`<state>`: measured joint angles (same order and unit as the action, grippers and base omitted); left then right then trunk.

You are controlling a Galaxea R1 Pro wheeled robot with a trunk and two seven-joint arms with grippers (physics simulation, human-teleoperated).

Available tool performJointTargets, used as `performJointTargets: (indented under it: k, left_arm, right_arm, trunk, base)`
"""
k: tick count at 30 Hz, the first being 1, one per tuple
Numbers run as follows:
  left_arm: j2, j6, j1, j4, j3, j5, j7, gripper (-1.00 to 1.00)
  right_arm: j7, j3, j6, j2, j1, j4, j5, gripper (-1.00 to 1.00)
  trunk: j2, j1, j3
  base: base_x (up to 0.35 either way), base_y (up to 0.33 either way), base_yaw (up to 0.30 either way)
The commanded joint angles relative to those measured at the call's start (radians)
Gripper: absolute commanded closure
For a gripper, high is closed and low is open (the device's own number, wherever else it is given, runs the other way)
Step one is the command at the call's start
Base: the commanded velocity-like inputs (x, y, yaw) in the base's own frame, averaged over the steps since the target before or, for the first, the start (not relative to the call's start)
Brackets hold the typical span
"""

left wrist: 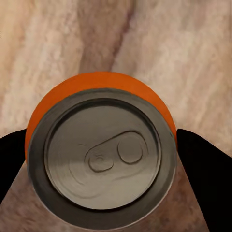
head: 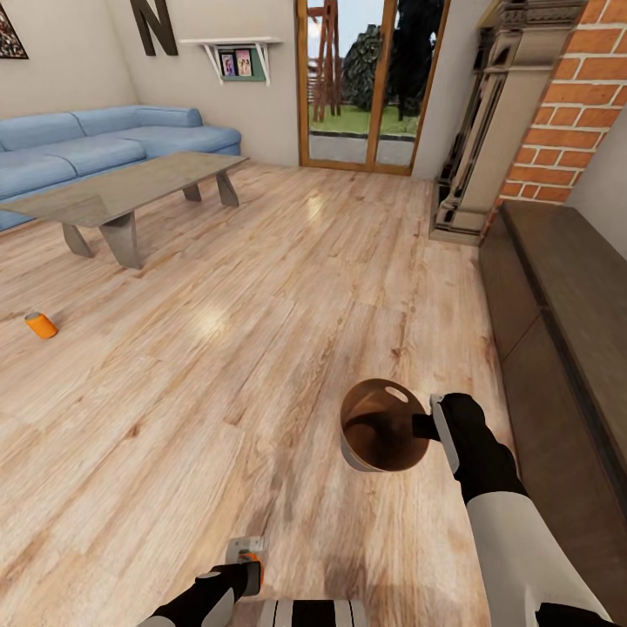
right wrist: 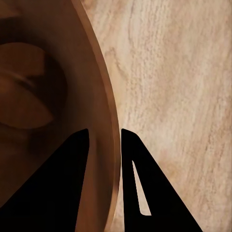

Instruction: Put the three can of soda from the living room inside the tash can in the kitchen.

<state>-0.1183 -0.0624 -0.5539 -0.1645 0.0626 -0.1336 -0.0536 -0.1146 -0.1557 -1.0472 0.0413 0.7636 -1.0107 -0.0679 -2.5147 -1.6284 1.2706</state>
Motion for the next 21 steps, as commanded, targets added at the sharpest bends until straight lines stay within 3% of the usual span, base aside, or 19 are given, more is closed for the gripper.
performJointTargets:
  k: [1,21]
  left_arm:
    - [0.000,0.000,0.000,0.000,-0.001,0.003,-0.001,1.00]
    - [0.000,0.002,0.000,-0.001,0.000,0.003,-0.003,1.00]
  right_arm:
    - [0.001,0.000,0.000,0.000,0.000,0.000,0.016,1.00]
    - [0.001,0.001,0.000,-0.002,0.000,0.002,0.016,1.00]
  trunk:
    - [0.000,0.000,0.000]
    - [0.004,0.008,-0.070]
  base:
    - [0.000,0.000,0.000]
    - [0.000,0.000,0.000]
